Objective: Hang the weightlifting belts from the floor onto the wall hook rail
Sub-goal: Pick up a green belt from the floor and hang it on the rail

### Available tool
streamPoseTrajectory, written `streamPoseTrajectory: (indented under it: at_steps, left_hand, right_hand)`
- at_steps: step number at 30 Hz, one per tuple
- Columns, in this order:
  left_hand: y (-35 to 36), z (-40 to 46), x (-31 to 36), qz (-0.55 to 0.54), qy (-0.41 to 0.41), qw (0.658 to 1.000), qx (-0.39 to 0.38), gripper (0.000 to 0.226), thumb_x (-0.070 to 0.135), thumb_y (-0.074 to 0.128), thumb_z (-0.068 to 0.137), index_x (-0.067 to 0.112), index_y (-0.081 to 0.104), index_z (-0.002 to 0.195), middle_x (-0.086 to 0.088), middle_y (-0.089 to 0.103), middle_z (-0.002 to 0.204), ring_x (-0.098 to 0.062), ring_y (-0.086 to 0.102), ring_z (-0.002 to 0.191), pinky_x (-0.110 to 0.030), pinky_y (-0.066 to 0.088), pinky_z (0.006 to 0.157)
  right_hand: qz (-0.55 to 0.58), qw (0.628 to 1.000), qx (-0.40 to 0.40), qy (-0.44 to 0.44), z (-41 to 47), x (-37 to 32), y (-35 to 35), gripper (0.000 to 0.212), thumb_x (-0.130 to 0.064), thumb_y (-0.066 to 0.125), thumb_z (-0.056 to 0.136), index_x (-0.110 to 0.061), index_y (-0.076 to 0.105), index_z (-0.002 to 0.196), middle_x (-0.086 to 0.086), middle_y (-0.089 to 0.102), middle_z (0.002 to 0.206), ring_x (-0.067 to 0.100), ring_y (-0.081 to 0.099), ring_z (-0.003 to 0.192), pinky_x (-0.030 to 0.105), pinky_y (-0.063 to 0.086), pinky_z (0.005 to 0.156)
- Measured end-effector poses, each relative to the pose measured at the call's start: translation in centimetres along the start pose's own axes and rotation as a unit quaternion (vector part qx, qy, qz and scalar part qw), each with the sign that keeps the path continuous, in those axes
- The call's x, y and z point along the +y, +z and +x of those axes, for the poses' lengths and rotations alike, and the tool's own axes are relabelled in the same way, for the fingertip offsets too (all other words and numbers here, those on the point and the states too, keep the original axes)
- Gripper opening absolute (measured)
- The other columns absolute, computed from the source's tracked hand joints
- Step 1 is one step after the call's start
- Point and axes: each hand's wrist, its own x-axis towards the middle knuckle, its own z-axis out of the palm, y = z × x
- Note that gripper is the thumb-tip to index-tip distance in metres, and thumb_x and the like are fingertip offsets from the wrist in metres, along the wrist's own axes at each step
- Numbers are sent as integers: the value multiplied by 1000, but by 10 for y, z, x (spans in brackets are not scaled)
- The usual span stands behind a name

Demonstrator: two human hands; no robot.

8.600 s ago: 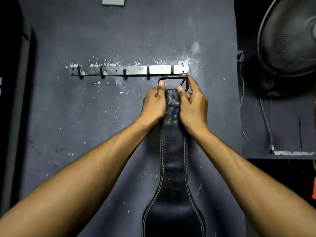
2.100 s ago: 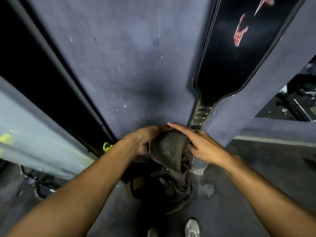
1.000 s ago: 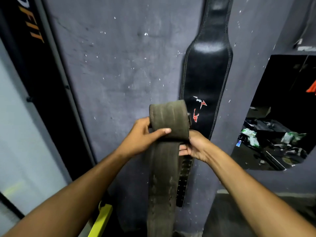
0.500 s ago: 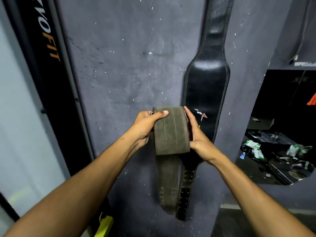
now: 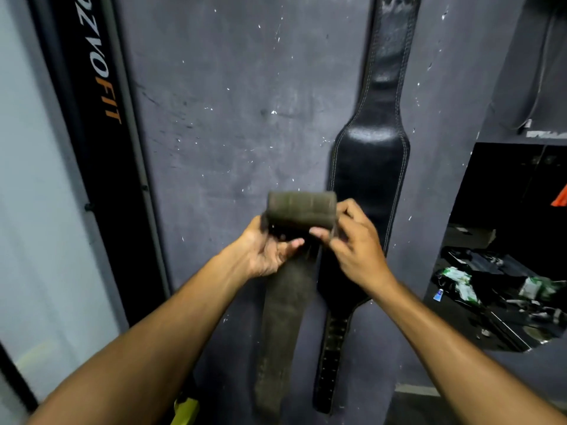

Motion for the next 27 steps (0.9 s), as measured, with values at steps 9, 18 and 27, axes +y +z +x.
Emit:
streamPoseTrajectory:
  at_steps: [9,18,27]
  left_hand:
    - [-19,9,2,387,331,855,102,29,38,58,102,12,56,91,-8,75,79,-24,73,62,-45,63,65]
    - [15,-3,38,508,591,625,-38,23,30,66,99,15,66,117,10,71,99,1,66,94,-21,49,86]
    - [51,9,50,222,441,865,-91,25,19,57,104,7,61,82,-2,61,73,-12,56,72,-24,47,65]
  right_hand:
    - [322,853,39,409,74,-29,-33,23,-29,64,102,-11,73,90,-1,67,70,8,56,46,20,48,42]
    - [477,707,-41,520,79,-28,-40,41,-37,57,100,-10,63,69,4,59,52,10,48,32,16,41,34]
    - [158,973,12,165,58,-1,-35,47,-50,72,80,-32,59,122,-15,69,100,4,65,90,24,53,87]
